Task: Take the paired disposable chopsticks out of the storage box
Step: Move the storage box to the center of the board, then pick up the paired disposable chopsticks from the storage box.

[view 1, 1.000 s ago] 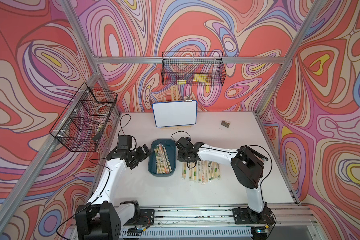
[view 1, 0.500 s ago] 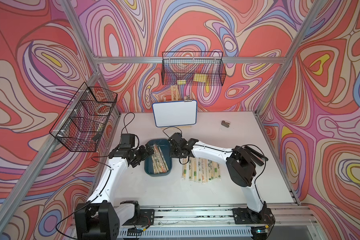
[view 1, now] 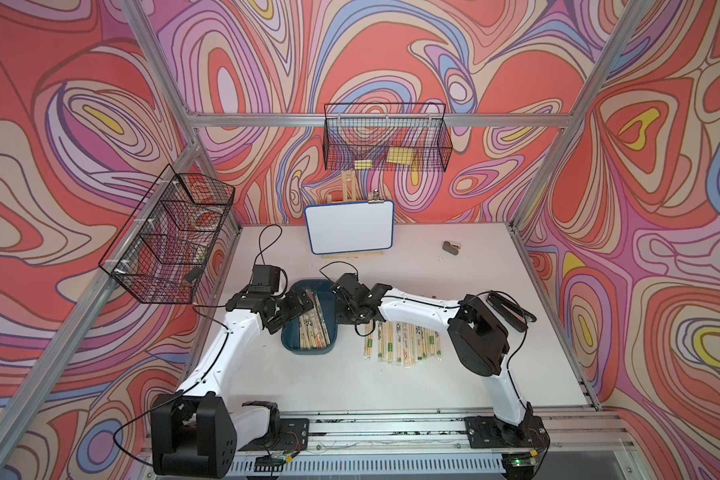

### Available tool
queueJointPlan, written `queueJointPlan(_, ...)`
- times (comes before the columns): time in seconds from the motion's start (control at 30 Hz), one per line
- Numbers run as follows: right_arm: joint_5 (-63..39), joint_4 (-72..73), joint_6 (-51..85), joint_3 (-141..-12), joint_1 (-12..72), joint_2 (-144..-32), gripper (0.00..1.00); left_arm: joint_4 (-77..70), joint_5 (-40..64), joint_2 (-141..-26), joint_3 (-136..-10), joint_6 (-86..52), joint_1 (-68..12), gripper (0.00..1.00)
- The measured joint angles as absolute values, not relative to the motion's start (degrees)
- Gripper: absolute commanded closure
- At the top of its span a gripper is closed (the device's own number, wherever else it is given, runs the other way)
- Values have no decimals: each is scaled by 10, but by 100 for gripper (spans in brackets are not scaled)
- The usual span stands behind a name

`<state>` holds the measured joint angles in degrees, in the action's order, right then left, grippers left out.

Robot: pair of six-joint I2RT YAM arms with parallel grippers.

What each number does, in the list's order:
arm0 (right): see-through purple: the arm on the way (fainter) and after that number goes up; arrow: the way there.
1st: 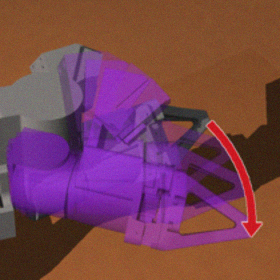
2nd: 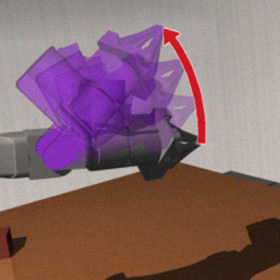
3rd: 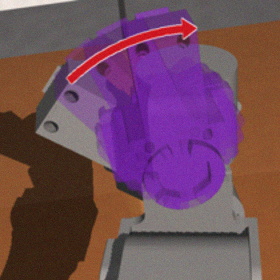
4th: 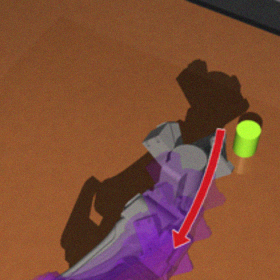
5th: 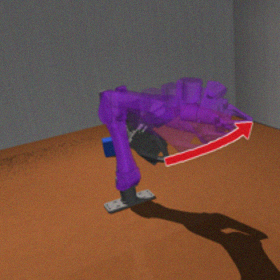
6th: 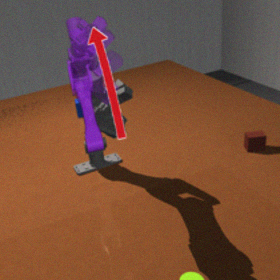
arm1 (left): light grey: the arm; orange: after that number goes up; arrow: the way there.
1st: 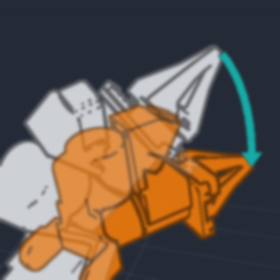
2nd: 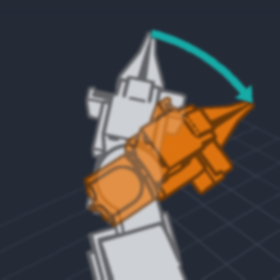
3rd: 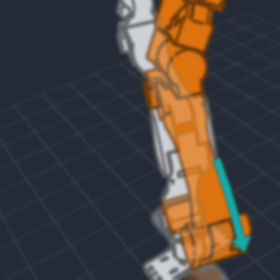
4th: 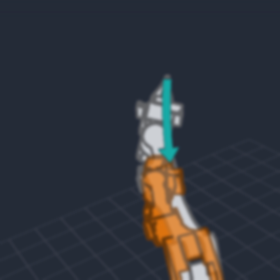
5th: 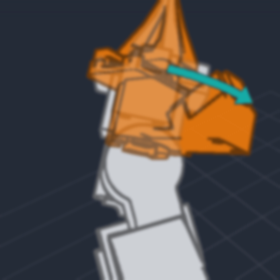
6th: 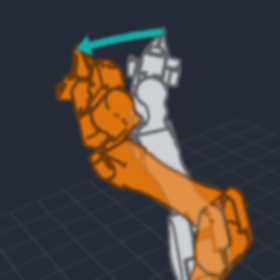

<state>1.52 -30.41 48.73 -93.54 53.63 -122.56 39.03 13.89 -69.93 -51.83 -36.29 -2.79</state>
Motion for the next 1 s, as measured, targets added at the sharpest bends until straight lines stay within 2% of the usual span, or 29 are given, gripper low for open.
queueJointPlan(0.17,30,-304,481,-882,537,-1196,80,405,108,-721,-532,-362,-47,11)
queueJointPlan(0.33,41,-290,461,-835,535,-1129,79,417,70,-740,-548,-362,-69,30)
queueJointPlan(0.4,39,-278,451,-822,531,-1103,74,419,58,-747,-552,-362,-76,39)
queueJointPlan(0.43,36,-272,444,-817,529,-1091,74,420,54,-751,-554,-362,-77,41)
queueJointPlan(0.57,21,-246,426,-795,513,-1054,55,422,36,-773,-558,-365,-87,55)
queueJointPlan(0.87,-1,-205,406,-725,496,-992,17,424,-4,-837,-588,-367,-110,63)
queueJointPlan(0.9,-2,-202,404,-721,496,-987,6,424,-7,-843,-590,-367,-112,63)
queueJointPlan(1.0,-6,-192,404,-714,496,-976,4,423,-20,-863,-593,-367,-114,62)
